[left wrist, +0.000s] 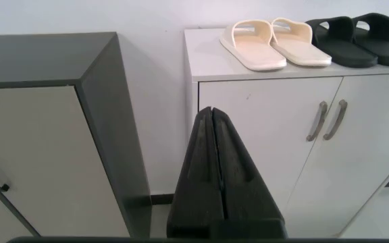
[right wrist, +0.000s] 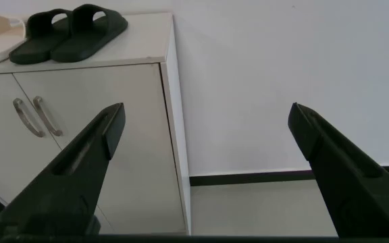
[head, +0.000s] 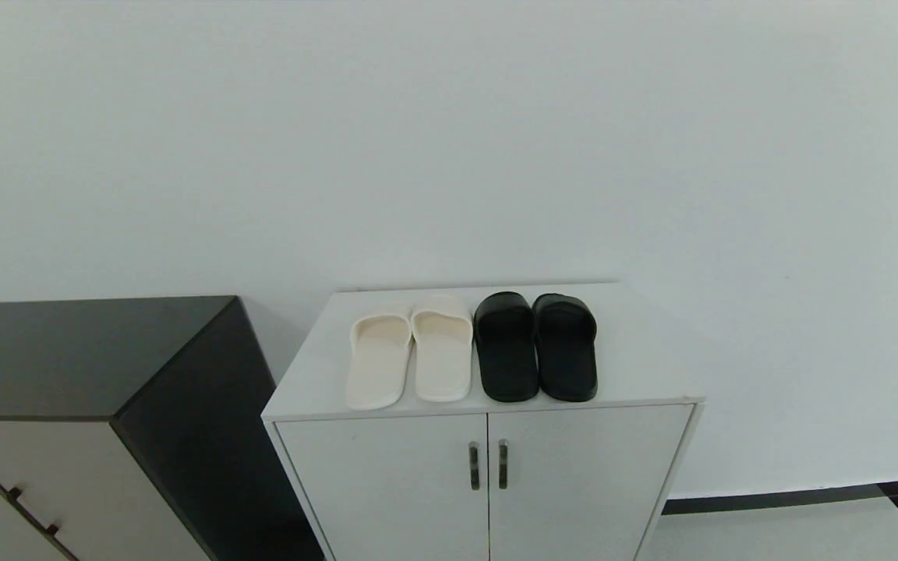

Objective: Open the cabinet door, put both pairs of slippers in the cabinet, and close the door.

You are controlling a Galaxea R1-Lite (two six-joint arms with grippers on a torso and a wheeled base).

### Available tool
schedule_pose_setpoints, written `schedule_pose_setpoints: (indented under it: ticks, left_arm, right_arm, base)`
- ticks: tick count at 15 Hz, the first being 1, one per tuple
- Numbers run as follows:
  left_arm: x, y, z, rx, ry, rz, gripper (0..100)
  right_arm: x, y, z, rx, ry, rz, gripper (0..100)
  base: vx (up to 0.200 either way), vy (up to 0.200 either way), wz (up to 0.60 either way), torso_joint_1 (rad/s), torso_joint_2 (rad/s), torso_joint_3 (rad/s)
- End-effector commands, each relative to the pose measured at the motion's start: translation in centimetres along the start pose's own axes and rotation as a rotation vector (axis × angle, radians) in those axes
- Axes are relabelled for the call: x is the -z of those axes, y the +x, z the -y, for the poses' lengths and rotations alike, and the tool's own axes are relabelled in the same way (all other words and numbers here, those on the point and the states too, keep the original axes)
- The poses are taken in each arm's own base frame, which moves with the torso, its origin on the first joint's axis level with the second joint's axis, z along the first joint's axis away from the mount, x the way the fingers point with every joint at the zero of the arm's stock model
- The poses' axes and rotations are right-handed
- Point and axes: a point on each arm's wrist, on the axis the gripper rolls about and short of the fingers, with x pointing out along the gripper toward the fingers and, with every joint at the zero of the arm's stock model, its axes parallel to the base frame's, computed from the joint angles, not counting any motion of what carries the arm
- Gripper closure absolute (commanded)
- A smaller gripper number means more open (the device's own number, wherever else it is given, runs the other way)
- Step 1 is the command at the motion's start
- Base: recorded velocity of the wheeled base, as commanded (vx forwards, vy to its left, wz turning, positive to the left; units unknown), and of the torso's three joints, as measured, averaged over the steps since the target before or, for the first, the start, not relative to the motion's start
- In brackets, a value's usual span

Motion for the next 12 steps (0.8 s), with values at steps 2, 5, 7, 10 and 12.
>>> schedule_pose_setpoints:
  ticks: [2, 5, 7, 10, 12]
  left_arm:
    - [0.0, 0.0, 0.0, 0.001, -0.009, -0.001, 100]
    - [0.0, 0.0, 0.0, 0.001, -0.006, -0.001, 100]
    - [0.0, 0.0, 0.0, -0.012, 0.000, -0.001, 100]
    - [0.0, 0.0, 0.0, -0.012, 0.011, -0.002, 100]
    - [0.0, 0.0, 0.0, -0.015, 0.008, -0.001, 100]
  right_arm:
    - [0.0, 0.0, 0.0, 0.000, 0.002, -0.001, 0]
    - [0.0, -0.1, 0.0, 0.005, 0.005, 0.019, 0]
    - [-0.1, -0.1, 0.0, 0.013, 0.028, 0.026, 0]
    - [-9.2, 0.0, 0.1, 0.082, 0.086, 0.062, 0]
    - [-6.6, 2.9, 0.1, 0.042, -0.009, -0.154, 0]
  base:
    - [0.000, 0.000, 0.00, 0.000, 0.00, 0.000]
    - [0.000, 0.000, 0.00, 0.000, 0.00, 0.000]
    - [0.000, 0.000, 0.00, 0.000, 0.00, 0.000]
    - [0.000, 0.000, 0.00, 0.000, 0.00, 0.000]
    - [0.000, 0.000, 0.00, 0.000, 0.00, 0.000]
